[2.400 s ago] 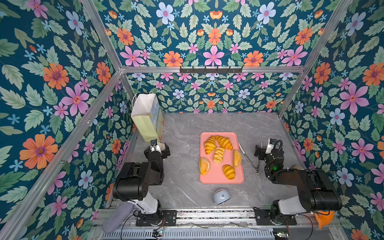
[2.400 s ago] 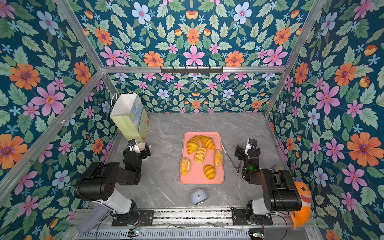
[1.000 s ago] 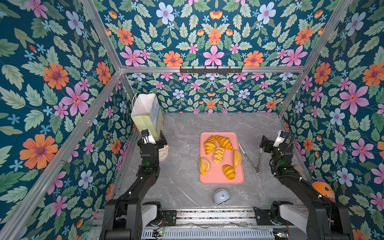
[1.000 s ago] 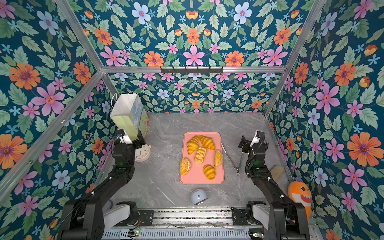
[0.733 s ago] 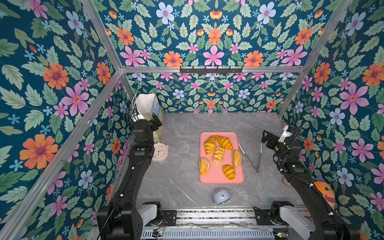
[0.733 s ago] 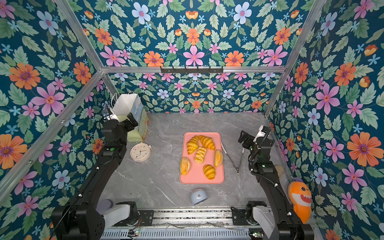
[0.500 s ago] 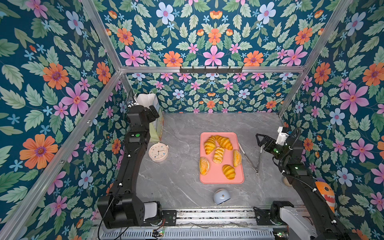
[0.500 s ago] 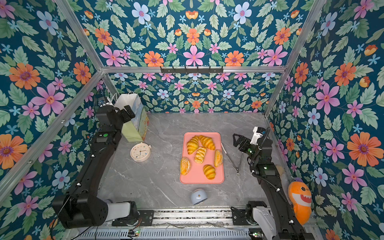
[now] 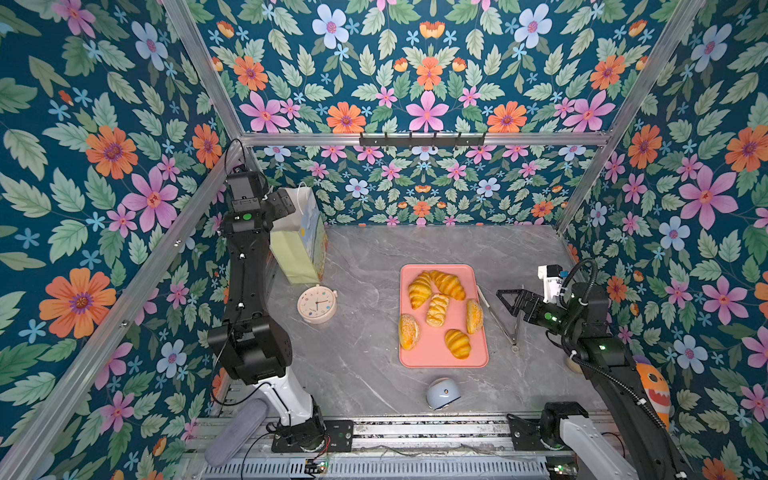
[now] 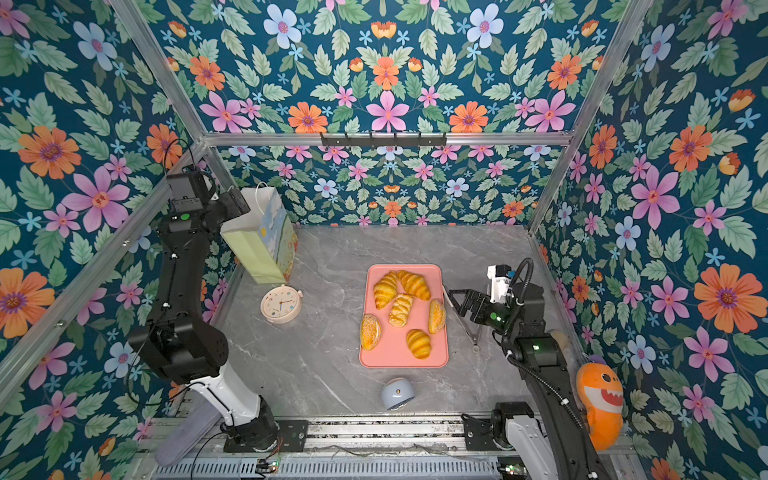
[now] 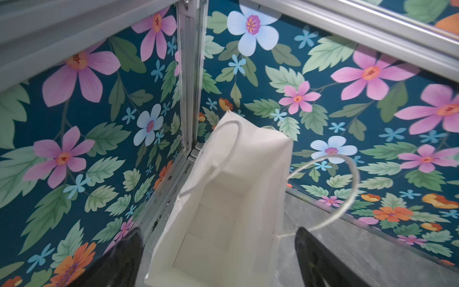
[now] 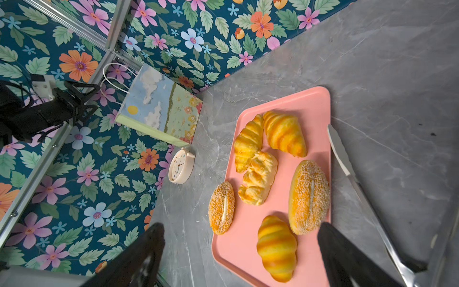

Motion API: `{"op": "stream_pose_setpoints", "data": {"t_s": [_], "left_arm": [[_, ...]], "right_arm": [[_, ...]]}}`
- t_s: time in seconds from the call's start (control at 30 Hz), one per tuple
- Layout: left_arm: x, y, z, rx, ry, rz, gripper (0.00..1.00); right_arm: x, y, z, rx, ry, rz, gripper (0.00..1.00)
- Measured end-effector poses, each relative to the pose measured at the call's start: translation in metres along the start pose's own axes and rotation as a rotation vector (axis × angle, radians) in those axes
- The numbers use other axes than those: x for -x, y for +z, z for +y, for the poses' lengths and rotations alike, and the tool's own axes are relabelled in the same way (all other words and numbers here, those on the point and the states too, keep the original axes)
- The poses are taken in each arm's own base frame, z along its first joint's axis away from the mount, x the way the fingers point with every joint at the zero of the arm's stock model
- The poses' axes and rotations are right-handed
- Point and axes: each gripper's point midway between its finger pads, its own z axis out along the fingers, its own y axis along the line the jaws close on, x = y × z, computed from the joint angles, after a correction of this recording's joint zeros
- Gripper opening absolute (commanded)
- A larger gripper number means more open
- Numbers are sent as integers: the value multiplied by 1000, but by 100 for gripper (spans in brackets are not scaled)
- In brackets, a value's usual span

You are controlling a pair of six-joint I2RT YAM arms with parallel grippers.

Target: Place the fake bread into the paper bag

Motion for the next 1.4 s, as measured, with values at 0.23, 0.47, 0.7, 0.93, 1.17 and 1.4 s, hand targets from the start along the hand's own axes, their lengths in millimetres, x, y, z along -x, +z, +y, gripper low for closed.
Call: {"op": "stream_pose_setpoints", "data": {"t_s": [0.23, 0.47, 0.7, 0.93, 1.17, 1.4], "left_arm": [[-24, 24, 31, 77, 43, 108, 86], [-32, 46, 42, 75, 79, 163, 78], [-30, 61, 43, 36, 93, 174, 63], [-36, 73, 35, -16, 118, 191, 41], [-35, 74, 34, -22, 117, 188, 16], [-34, 74, 30, -45, 110, 185, 0]], "right_arm": [[-19, -1, -5, -2, 26, 44, 96], [-21, 0, -6, -4, 34, 52, 96], [-21, 1, -7, -6, 40, 56, 96], [-31, 3, -11, 1, 55, 81, 96], [-34, 4, -11, 9, 60, 90, 96], [-34, 3, -9, 13, 58, 88, 96]]}}
